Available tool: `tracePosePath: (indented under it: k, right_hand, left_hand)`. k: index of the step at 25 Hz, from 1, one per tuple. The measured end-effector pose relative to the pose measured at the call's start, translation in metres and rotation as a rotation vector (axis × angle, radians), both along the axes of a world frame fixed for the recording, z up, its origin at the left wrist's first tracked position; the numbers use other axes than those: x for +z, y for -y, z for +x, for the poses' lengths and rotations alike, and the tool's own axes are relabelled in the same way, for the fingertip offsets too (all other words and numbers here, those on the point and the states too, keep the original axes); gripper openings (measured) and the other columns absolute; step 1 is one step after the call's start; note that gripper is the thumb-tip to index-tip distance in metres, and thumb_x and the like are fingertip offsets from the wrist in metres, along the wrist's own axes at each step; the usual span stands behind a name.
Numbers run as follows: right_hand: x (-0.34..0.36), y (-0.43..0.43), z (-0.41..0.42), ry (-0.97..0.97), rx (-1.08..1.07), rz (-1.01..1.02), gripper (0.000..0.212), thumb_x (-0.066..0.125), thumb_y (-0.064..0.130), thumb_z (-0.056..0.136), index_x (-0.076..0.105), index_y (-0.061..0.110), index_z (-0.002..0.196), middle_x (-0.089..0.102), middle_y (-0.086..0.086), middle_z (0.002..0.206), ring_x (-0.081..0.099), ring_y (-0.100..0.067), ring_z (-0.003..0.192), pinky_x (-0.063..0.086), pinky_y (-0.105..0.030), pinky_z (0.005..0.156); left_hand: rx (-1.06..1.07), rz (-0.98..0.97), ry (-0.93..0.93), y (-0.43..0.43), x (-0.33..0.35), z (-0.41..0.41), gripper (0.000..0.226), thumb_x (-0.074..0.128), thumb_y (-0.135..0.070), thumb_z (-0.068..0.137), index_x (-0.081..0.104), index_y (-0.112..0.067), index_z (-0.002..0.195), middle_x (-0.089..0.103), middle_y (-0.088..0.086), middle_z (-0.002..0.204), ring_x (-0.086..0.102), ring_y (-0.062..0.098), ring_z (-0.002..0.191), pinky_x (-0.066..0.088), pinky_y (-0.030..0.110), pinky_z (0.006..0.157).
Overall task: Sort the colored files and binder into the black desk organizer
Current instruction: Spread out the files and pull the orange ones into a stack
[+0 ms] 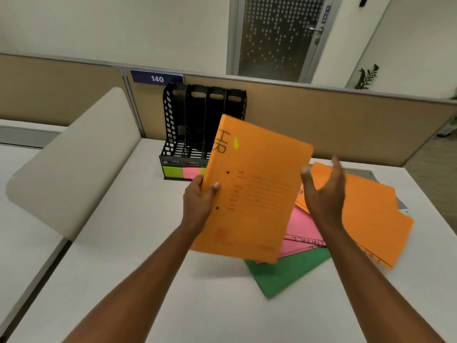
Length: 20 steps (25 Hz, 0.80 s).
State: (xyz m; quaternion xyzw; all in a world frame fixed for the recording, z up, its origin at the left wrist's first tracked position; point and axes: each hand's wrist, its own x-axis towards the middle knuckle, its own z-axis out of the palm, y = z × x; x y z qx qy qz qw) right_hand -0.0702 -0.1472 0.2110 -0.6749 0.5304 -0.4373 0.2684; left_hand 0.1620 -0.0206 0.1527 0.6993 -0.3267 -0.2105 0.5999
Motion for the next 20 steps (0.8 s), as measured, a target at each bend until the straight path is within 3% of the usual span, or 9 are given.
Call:
tracePosePath:
  k: [3, 5, 7, 9, 11, 13, 16, 20]
  right_hand:
    - [-0.066, -0.03, 0.024, 0.022, 0.138, 0.521, 0.07, 0.061, 0.052, 0.091, 0.037, 0.019, 0.148, 0.046, -0.01, 0.151, 0.05, -0.03, 0.131, 0.046, -0.039, 0.098]
    - [-0.111, -0.057, 0.041, 0.023, 0.179, 0.673, 0.043, 0.063, 0.039, 0.094, 0.051, 0.021, 0.131, 0.058, -0.011, 0.137, 0.06, -0.03, 0.115, 0.052, -0.046, 0.095]
    - [-0.145, -0.082, 0.057, 0.039, 0.138, 0.771, 0.024, 0.062, 0.026, 0.096, 0.056, 0.022, 0.119, 0.065, -0.011, 0.126, 0.064, -0.031, 0.107, 0.054, -0.053, 0.093]
    - [-0.168, -0.102, 0.079, 0.09, 0.114, 0.857, 0.022, 0.061, 0.02, 0.096, 0.06, 0.017, 0.118, 0.068, -0.011, 0.12, 0.066, -0.031, 0.103, 0.055, -0.055, 0.092]
    - [-0.178, -0.117, 0.105, 0.159, 0.16, 0.919, 0.026, 0.06, 0.019, 0.097, 0.06, 0.017, 0.123, 0.071, -0.008, 0.114, 0.068, -0.027, 0.099, 0.057, -0.053, 0.089]
    - [-0.183, -0.128, 0.132, 0.151, 0.248, 0.939, 0.037, 0.061, 0.022, 0.096, 0.055, 0.022, 0.133, 0.068, -0.006, 0.119, 0.068, -0.023, 0.101, 0.058, -0.046, 0.088]
    - [-0.196, -0.142, 0.162, -0.202, 0.314, 0.862, 0.069, 0.063, 0.038, 0.094, 0.03, 0.024, 0.153, 0.048, -0.009, 0.146, 0.052, -0.027, 0.13, 0.045, -0.045, 0.107]
    - [-0.218, -0.165, 0.167, -0.592, 0.45, 0.661, 0.073, 0.058, 0.046, 0.095, 0.029, 0.014, 0.154, 0.031, -0.01, 0.159, 0.031, -0.027, 0.146, 0.029, -0.04, 0.118]
  left_hand:
    - [0.05, 0.144, -0.152, -0.027, -0.037, 0.027, 0.031, 0.064, -0.036, 0.093, 0.062, -0.014, 0.114, 0.069, 0.004, 0.108, 0.068, 0.023, 0.096, 0.057, 0.05, 0.087]
    - [0.103, 0.241, -0.189, -0.047, -0.064, 0.046, 0.034, 0.064, -0.038, 0.093, 0.061, -0.013, 0.116, 0.068, 0.007, 0.111, 0.067, 0.025, 0.098, 0.056, 0.051, 0.088]
    - [0.167, 0.328, -0.195, -0.067, -0.09, 0.063, 0.036, 0.062, -0.042, 0.093, 0.058, -0.015, 0.117, 0.068, 0.008, 0.113, 0.066, 0.024, 0.094, 0.057, 0.042, 0.078]
    - [0.25, 0.429, -0.143, -0.084, -0.11, 0.077, 0.04, 0.058, -0.047, 0.094, 0.055, -0.017, 0.12, 0.068, 0.01, 0.112, 0.066, 0.023, 0.089, 0.055, 0.035, 0.069]
    - [0.353, 0.537, -0.006, -0.098, -0.126, 0.091, 0.049, 0.053, -0.051, 0.094, 0.05, -0.016, 0.127, 0.065, 0.011, 0.119, 0.064, 0.031, 0.101, 0.054, 0.044, 0.082]
    - [0.42, 0.649, 0.217, -0.111, -0.138, 0.106, 0.063, 0.051, -0.052, 0.093, 0.041, -0.011, 0.14, 0.054, 0.017, 0.132, 0.053, 0.037, 0.119, 0.043, 0.052, 0.097]
    - [0.367, 0.804, 0.468, -0.132, -0.159, 0.119, 0.082, 0.045, -0.057, 0.093, 0.022, -0.008, 0.154, 0.028, 0.025, 0.154, 0.027, 0.042, 0.142, 0.023, 0.06, 0.111]
    - [0.087, 0.905, 0.593, -0.161, -0.204, 0.097, 0.097, 0.027, -0.075, 0.087, 0.004, -0.013, 0.158, -0.005, 0.02, 0.164, -0.005, 0.04, 0.151, 0.002, 0.063, 0.118]
